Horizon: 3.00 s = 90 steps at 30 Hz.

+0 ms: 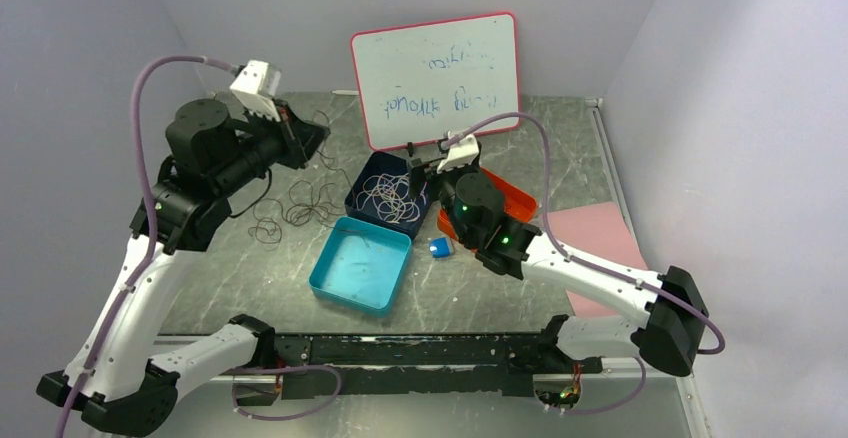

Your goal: Untangle the cables

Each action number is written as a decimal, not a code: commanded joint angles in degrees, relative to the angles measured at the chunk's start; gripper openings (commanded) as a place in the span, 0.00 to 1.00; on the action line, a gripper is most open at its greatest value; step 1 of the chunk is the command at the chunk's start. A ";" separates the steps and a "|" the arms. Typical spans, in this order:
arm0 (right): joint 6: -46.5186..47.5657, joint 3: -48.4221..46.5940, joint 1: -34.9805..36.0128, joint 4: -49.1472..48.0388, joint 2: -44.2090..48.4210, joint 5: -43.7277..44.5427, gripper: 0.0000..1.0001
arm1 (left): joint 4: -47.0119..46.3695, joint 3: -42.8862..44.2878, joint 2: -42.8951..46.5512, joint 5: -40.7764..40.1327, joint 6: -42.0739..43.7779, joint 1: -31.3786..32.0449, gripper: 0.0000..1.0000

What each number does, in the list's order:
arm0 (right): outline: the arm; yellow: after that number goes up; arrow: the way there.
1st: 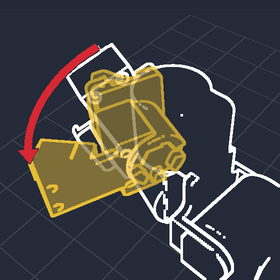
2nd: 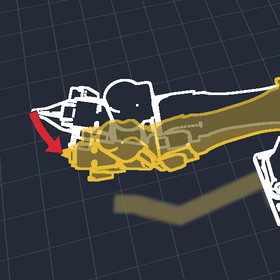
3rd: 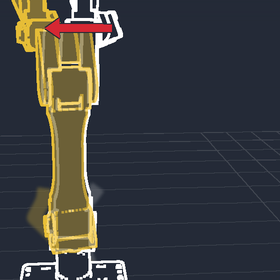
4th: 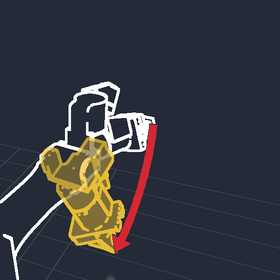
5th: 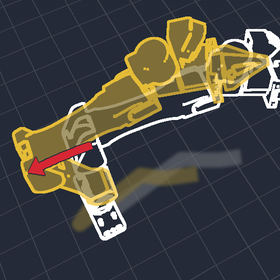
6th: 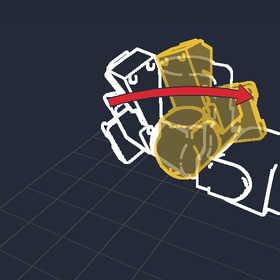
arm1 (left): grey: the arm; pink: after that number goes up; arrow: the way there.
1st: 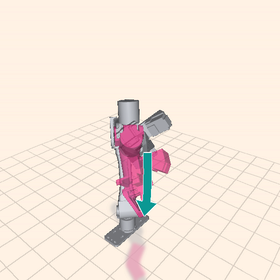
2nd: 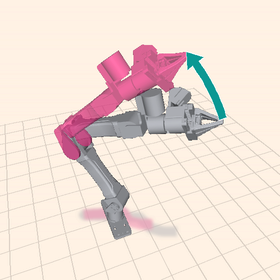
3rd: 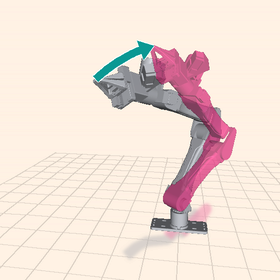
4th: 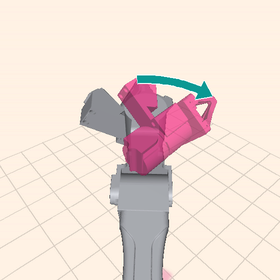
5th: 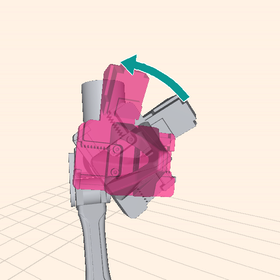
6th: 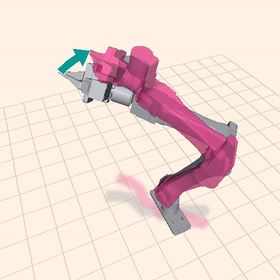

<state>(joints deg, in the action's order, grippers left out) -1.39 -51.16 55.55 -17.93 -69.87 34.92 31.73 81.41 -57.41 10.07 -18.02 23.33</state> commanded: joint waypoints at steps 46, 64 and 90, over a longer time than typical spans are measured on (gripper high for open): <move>-4.45 2.25 -2.18 2.65 0.77 1.85 0.84 | -20.28 -44.33 -13.16 -3.97 -15.44 17.38 0.07; -5.37 2.20 -2.36 2.71 -0.17 1.28 0.84 | -7.63 -34.54 -10.30 -15.75 -11.04 17.32 0.59; -5.87 3.26 -2.71 3.96 0.71 0.75 0.85 | -5.66 -28.62 -12.90 -6.06 -1.39 -1.89 0.53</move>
<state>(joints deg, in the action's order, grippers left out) -6.83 -48.29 53.30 -14.59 -69.89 35.40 26.41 51.96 -69.10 -3.49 -23.33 21.91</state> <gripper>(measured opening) 0.844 0.544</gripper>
